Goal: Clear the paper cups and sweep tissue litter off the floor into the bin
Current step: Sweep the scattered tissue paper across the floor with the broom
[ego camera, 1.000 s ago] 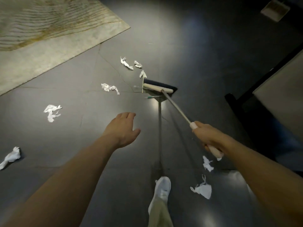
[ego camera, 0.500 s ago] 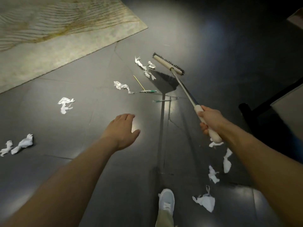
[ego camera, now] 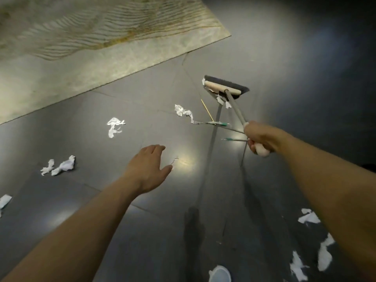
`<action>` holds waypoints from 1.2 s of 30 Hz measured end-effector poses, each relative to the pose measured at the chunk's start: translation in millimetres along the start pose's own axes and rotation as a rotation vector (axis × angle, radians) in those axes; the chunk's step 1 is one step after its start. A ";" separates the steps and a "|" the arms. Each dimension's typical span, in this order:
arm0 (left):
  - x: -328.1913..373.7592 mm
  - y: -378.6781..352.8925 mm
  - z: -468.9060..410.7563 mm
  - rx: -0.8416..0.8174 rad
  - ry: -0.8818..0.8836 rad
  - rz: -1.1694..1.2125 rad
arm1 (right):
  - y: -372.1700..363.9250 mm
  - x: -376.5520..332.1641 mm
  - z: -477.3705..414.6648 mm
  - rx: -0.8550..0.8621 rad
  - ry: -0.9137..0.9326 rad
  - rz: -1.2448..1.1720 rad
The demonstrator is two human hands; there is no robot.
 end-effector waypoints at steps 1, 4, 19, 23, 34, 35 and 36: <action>-3.0 -1.7 2.5 -0.009 0.013 0.007 | -8.2 3.5 6.1 -0.019 0.019 0.051; -4.8 -4.1 12.1 -0.025 0.022 0.016 | -23.9 23.7 27.4 -0.022 0.012 0.159; -54.0 -40.9 167.4 -0.016 -0.186 0.023 | -165.0 123.9 247.8 -0.064 -0.067 0.284; -75.4 -53.5 216.9 -0.044 -0.214 0.006 | -206.7 157.5 310.8 -0.055 -0.065 0.124; -72.8 -48.4 228.1 -0.015 -0.246 0.026 | -151.4 131.9 302.1 0.168 -0.032 -0.183; -73.3 -46.2 222.9 -0.008 -0.238 0.024 | -143.5 123.9 293.3 0.180 -0.027 -0.188; -74.1 -44.1 217.2 -0.006 -0.228 0.024 | -135.6 116.7 283.4 0.193 -0.019 -0.180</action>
Point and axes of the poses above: each hand's wrist, its own z-axis away from the middle knuckle, its own y-axis out of the back of the hand, x = y × z, the point moved 4 cm from there along -z, towards the middle knuckle, and after that the axes turned 14 degrees about z, right-handed, at the moved point
